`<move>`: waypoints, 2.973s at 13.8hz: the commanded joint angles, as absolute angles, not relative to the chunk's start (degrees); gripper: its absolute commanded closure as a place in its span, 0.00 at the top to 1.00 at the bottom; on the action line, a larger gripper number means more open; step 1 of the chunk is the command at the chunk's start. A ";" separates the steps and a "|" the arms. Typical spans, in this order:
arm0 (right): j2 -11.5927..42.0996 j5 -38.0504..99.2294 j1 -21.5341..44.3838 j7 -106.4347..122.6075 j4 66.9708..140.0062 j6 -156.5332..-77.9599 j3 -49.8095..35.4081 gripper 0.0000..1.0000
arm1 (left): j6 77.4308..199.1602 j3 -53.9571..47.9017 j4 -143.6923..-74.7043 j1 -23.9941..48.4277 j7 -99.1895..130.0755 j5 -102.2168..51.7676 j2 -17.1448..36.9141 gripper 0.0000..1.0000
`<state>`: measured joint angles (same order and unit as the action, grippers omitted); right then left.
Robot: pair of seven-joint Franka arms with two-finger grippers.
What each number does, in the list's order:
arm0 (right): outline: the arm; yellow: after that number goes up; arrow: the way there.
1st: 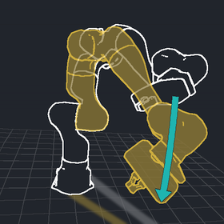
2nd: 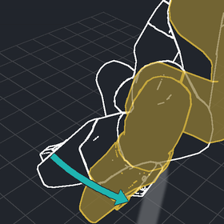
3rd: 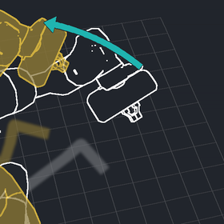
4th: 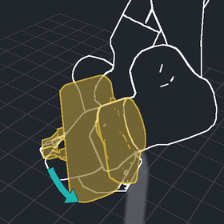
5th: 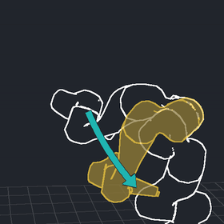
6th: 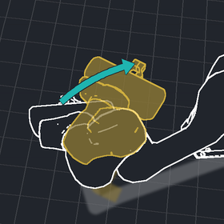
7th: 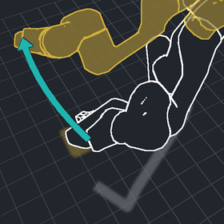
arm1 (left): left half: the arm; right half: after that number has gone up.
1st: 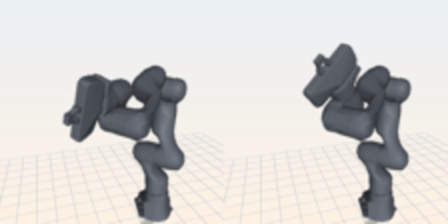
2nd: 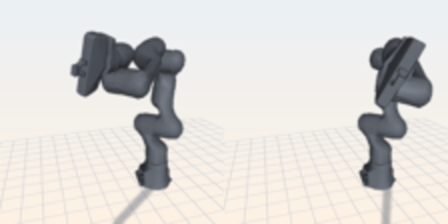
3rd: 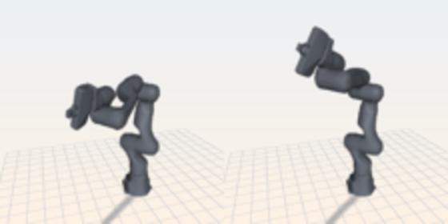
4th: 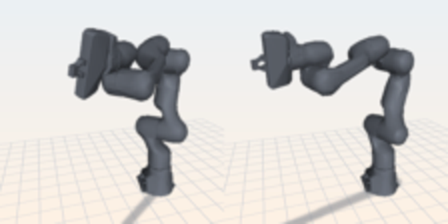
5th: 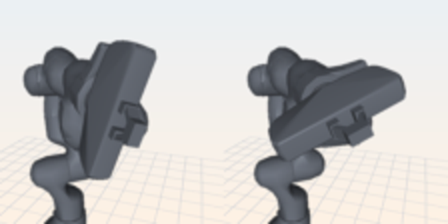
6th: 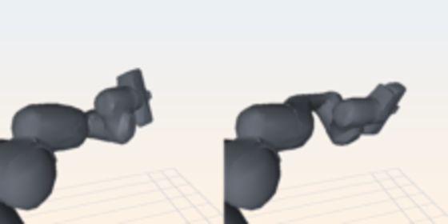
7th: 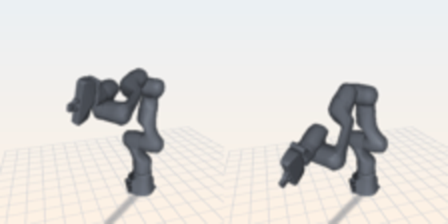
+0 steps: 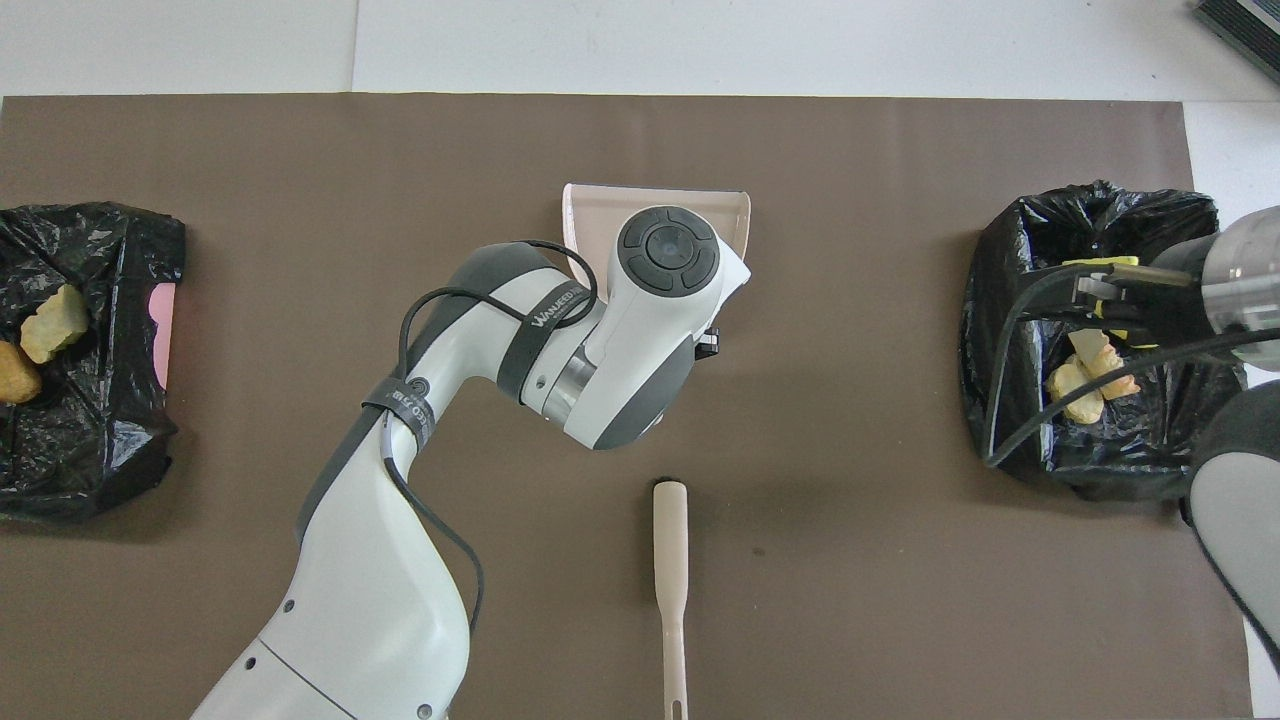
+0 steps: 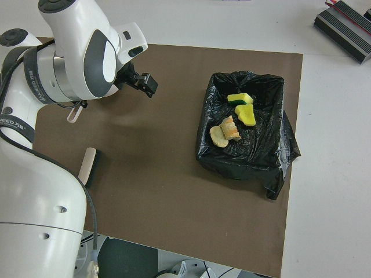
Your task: Sweep and dump trash in bin
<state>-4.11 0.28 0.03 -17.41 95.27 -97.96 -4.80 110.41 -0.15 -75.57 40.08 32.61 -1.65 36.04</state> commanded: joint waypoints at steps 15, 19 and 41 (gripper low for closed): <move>-4.66 0.26 -1.67 -8.43 90.79 -91.05 1.94 1.00 | 113.47 1.05 -79.89 41.75 33.31 -4.48 32.71 0.78; -4.66 0.26 -1.58 -8.61 90.79 -91.05 1.85 1.00 | 111.62 1.93 -86.98 39.82 32.43 -4.31 22.62 1.00; -4.48 -0.88 0.08 -8.88 90.88 -91.05 3.95 1.00 | 76.83 4.13 -78.41 4.39 -11.34 -0.97 -3.26 1.00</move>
